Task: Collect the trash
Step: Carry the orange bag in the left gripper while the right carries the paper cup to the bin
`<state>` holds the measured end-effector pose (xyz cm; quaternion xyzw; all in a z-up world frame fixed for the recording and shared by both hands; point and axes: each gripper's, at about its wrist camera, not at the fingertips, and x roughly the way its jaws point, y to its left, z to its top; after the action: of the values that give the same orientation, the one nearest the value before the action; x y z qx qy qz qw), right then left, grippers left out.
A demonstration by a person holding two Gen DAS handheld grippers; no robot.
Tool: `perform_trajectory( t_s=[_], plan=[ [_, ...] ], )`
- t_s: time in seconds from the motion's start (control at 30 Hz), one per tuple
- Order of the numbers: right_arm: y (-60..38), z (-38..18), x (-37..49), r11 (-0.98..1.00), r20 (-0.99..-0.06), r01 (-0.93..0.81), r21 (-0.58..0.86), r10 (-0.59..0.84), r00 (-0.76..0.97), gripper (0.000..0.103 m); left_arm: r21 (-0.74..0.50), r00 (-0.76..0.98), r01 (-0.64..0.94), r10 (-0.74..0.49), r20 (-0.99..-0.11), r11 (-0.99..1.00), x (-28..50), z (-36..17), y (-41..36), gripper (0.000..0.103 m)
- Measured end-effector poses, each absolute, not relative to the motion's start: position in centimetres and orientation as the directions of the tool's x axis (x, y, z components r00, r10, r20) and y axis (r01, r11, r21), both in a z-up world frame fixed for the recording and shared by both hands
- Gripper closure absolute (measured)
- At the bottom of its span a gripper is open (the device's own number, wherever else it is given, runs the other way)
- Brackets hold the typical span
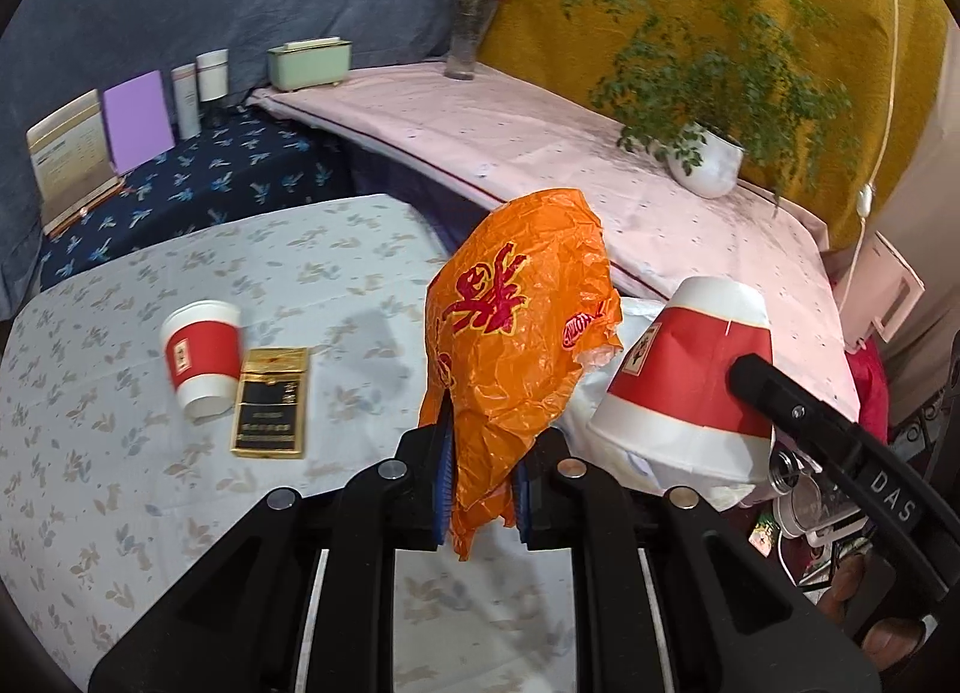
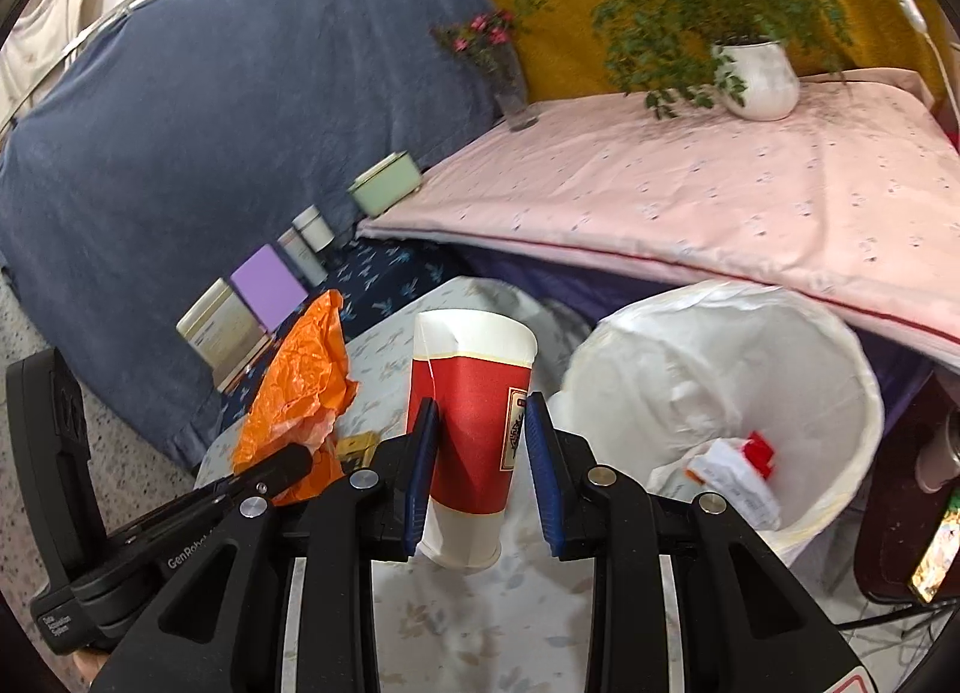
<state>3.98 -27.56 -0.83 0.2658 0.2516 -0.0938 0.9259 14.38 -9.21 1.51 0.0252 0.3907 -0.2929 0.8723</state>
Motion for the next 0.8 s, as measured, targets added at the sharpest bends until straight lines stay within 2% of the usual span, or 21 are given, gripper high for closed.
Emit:
perform_trajectory(
  t_s=[0.4,0.7,0.8],
  plan=[
    [-33.4,-0.5,-0.1,0.791,-0.501,0.42,0.444,-0.169,0.849,0.075,-0.168,0.448,0.651,-0.552,-0.703,0.741,11.7,1.6,-17.1,0.088],
    [-36.9,-0.8,-1.9,0.762,-0.504,0.478,0.437,-0.232,0.832,0.075,-0.205,0.363,0.702,-0.59,-0.721,0.682,11.4,0.5,-21.9,0.087],
    [-37.7,-1.0,-1.9,0.753,-0.51,0.49,0.439,-0.24,0.826,0.075,-0.21,0.364,0.702,-0.596,-0.715,0.681,11.4,0.3,-22.6,0.074]
  ],
)
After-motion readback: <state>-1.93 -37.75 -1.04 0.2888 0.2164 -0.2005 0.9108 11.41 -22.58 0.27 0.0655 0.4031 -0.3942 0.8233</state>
